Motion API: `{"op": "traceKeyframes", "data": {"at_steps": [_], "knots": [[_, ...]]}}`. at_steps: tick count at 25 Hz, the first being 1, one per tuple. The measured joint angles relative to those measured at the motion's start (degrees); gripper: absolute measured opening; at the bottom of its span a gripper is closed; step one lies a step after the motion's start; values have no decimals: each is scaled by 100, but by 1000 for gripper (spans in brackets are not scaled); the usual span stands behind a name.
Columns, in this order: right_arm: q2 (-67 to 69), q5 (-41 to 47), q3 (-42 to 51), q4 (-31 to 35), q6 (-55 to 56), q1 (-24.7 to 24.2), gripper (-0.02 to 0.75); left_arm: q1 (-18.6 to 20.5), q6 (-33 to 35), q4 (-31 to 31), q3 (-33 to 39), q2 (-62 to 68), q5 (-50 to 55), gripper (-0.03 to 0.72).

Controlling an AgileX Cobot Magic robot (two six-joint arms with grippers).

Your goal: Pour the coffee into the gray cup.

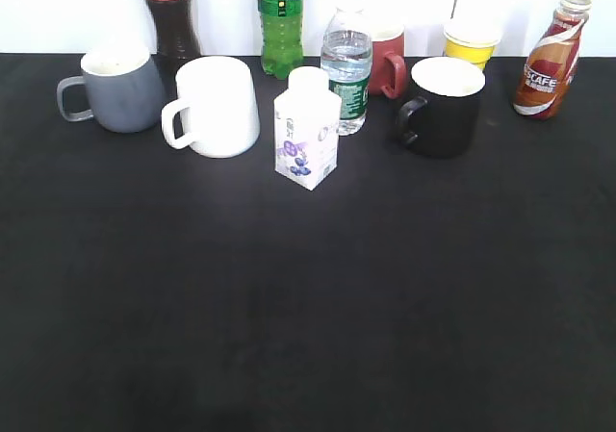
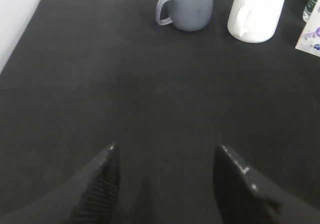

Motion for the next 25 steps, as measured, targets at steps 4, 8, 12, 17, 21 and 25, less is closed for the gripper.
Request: {"op": "traceKeyframes", "data": {"at_steps": [4, 8, 12, 17, 21, 25], "knots": [[0, 0, 0, 0, 0, 0, 564, 0, 0, -6, -136, 0, -1193, 449], [0, 0, 0, 0, 0, 0, 564, 0, 0, 18, 56, 453, -3395, 449], [0, 0, 0, 0, 0, 0, 564, 0, 0, 18, 666, 1719, -5512, 449], [0, 0, 0, 0, 0, 0, 564, 0, 0, -31, 895, 3919, -7519, 440], [0, 0, 0, 0, 0, 0, 564, -18, 0, -14, 900, 5883, -9145, 435], [0, 0, 0, 0, 0, 0, 564, -283, 0, 12, 895, 7412, -10368, 435]]}}
